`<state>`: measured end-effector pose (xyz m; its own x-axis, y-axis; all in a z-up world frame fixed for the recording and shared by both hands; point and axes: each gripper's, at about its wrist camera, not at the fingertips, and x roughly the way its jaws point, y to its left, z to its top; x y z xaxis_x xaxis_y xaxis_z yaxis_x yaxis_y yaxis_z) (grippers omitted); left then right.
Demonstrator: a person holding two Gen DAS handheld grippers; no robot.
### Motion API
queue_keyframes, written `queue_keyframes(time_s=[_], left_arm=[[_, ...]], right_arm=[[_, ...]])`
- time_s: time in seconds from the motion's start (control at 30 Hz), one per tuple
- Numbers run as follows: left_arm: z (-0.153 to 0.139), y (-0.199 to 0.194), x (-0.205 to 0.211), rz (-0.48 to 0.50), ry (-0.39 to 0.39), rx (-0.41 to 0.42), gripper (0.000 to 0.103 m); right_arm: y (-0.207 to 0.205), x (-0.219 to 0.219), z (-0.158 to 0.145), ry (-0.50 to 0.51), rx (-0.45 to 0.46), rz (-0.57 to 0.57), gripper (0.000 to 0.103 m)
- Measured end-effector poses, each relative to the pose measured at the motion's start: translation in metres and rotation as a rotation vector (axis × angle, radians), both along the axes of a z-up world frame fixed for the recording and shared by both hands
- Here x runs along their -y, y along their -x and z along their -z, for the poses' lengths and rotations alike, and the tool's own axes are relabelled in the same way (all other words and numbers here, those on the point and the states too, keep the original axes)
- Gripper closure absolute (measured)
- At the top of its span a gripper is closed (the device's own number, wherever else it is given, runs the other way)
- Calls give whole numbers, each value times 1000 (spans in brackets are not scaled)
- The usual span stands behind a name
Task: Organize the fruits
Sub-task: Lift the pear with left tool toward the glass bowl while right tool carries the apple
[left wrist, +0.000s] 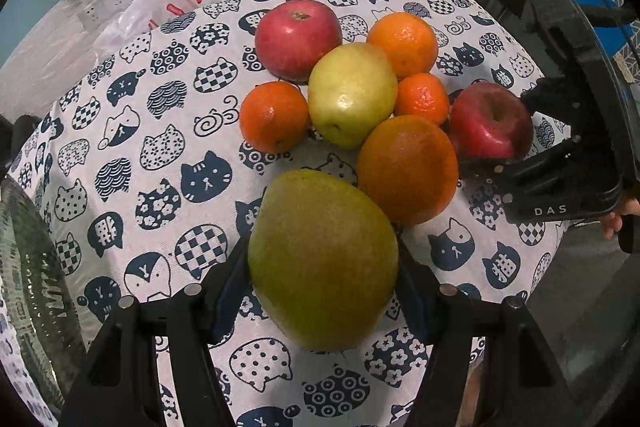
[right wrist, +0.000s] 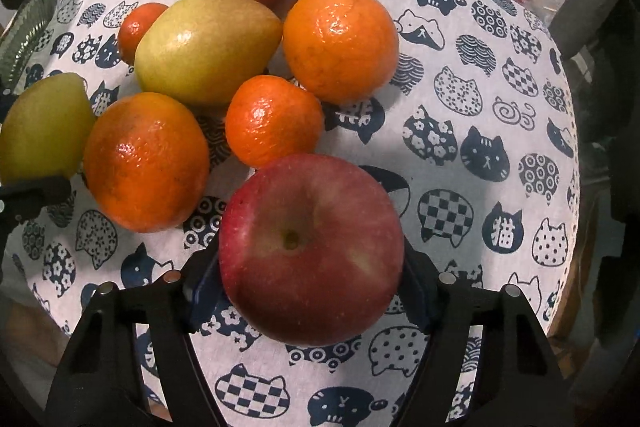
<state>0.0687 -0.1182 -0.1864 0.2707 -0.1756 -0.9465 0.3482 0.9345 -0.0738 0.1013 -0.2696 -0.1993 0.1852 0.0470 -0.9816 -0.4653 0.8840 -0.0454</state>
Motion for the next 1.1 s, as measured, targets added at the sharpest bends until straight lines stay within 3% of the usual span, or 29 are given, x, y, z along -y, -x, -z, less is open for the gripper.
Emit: queue_keyframes(time_s=[0.53, 1.1], left_arm=[[-40, 18, -17, -41, 33, 104, 35], [-95, 39, -46, -77, 46, 238, 35]], right_arm=[[30, -2, -71, -95, 134, 63, 29], [31, -35, -137, -189, 267, 34, 29]])
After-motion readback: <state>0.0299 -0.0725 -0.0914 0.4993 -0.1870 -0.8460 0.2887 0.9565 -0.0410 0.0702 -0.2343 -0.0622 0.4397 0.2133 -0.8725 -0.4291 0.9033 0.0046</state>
